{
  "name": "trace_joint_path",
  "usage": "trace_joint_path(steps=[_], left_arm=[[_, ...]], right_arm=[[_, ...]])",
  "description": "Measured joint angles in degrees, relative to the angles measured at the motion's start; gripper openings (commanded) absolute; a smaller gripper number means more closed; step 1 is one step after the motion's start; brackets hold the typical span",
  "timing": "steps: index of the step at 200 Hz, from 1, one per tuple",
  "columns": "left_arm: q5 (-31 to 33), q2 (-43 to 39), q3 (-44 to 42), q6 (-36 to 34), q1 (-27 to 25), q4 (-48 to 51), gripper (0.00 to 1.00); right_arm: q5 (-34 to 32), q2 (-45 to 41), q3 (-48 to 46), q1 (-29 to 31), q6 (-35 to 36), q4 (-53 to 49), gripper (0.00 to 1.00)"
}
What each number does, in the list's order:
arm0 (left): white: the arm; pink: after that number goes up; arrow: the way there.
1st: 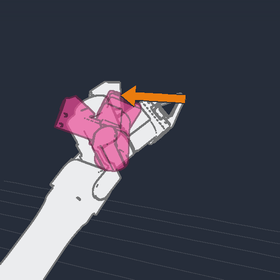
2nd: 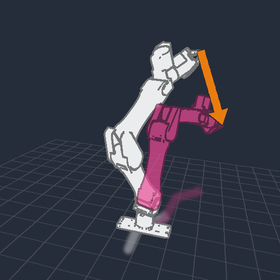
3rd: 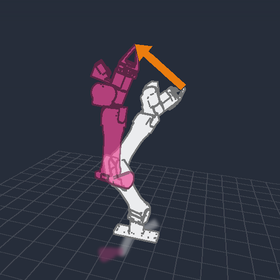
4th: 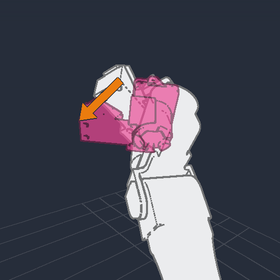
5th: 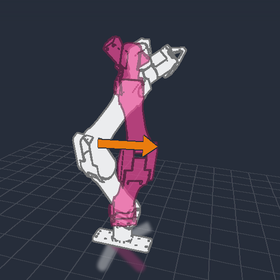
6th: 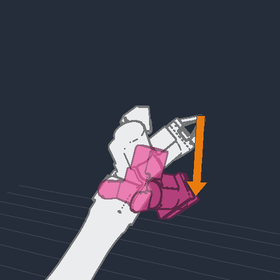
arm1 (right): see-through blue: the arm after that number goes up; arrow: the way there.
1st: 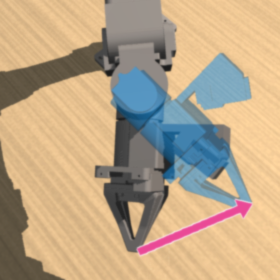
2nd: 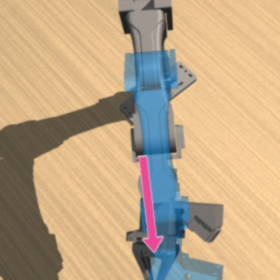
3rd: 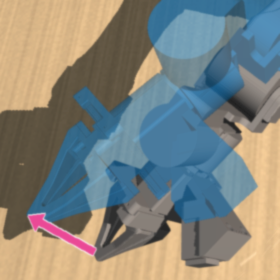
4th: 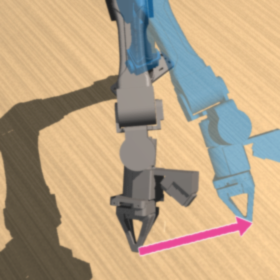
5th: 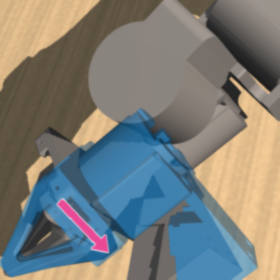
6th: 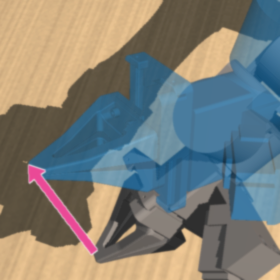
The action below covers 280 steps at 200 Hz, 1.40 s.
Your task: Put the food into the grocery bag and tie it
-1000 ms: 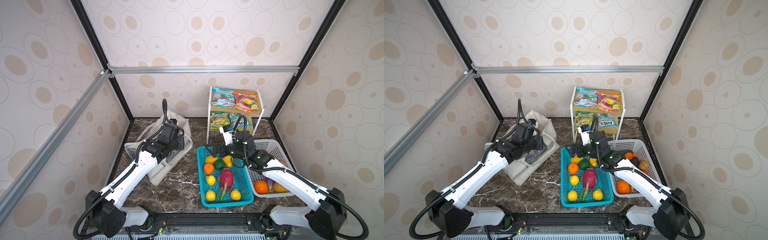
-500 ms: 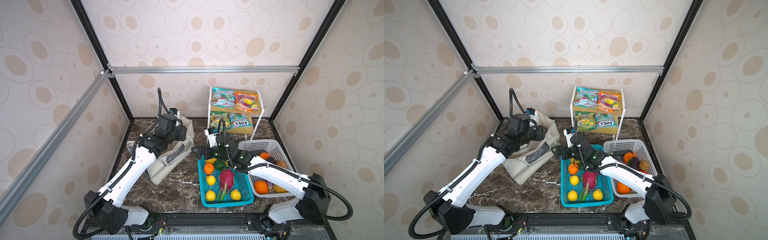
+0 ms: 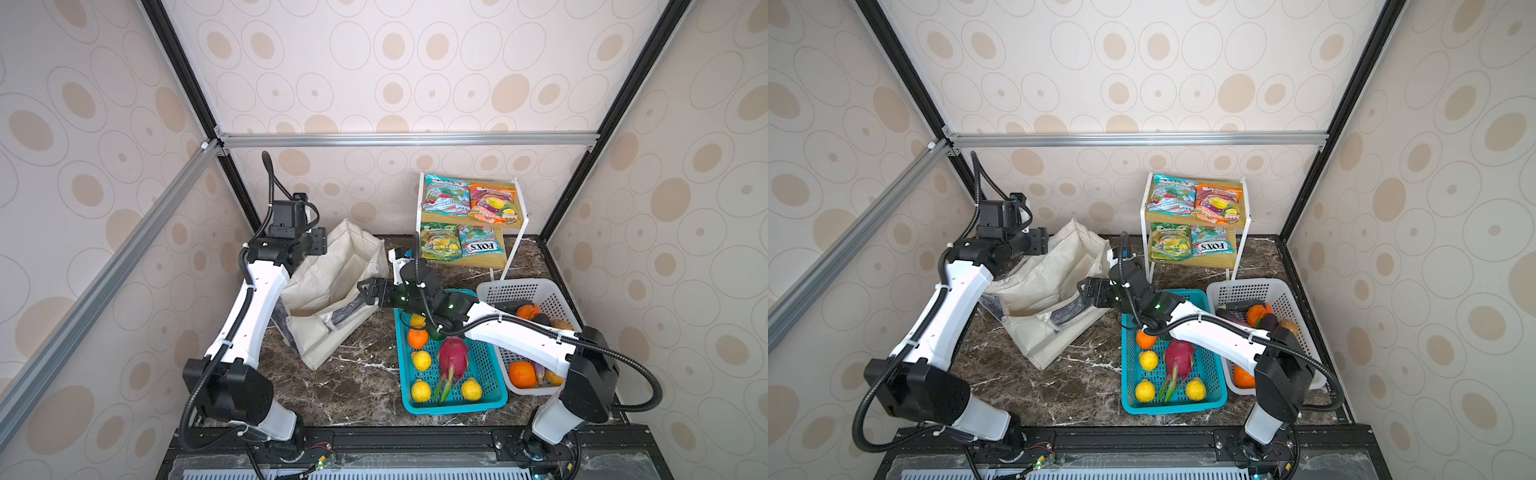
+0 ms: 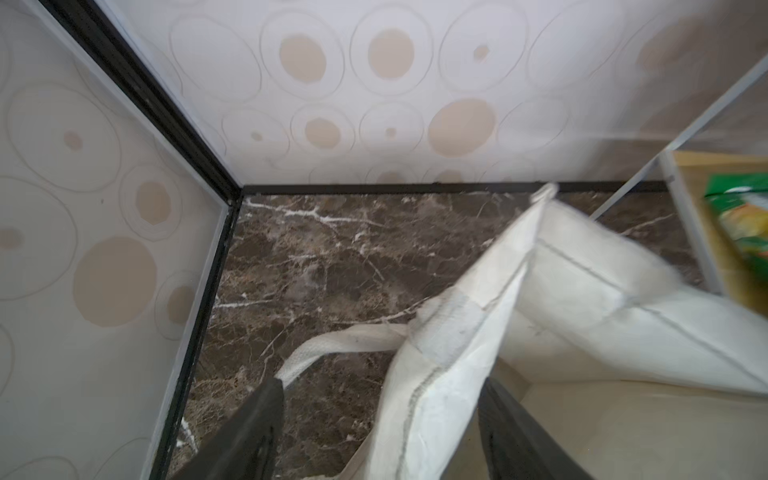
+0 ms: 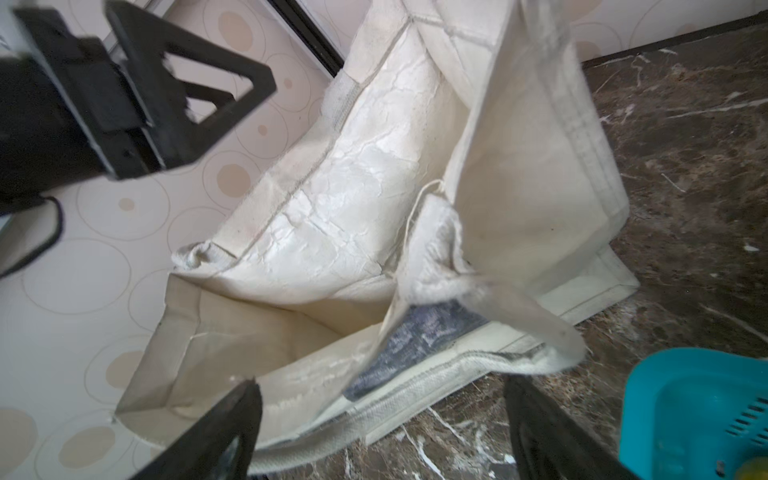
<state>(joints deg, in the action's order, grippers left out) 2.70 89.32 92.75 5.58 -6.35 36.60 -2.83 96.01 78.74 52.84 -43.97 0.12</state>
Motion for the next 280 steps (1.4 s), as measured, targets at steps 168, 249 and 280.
trace_joint_path(steps=[168, 249, 280], left_arm=[[-6.8, -10.3, -14.8, 4.3, 0.6, 1.0, 0.00], [-13.7, -18.1, -23.7, 8.3, 0.6, -1.4, 0.32], [-13.4, -17.4, -23.7, 8.1, 0.6, -1.4, 0.06]], right_arm=[[1.4, -0.8, 8.2, -3.7, 10.3, -18.7, 0.17], [5.5, -0.4, 11.3, -4.7, 14.2, -26.1, 0.59], [7.2, -1.1, 6.2, -1.7, 11.4, -23.9, 0.56]])
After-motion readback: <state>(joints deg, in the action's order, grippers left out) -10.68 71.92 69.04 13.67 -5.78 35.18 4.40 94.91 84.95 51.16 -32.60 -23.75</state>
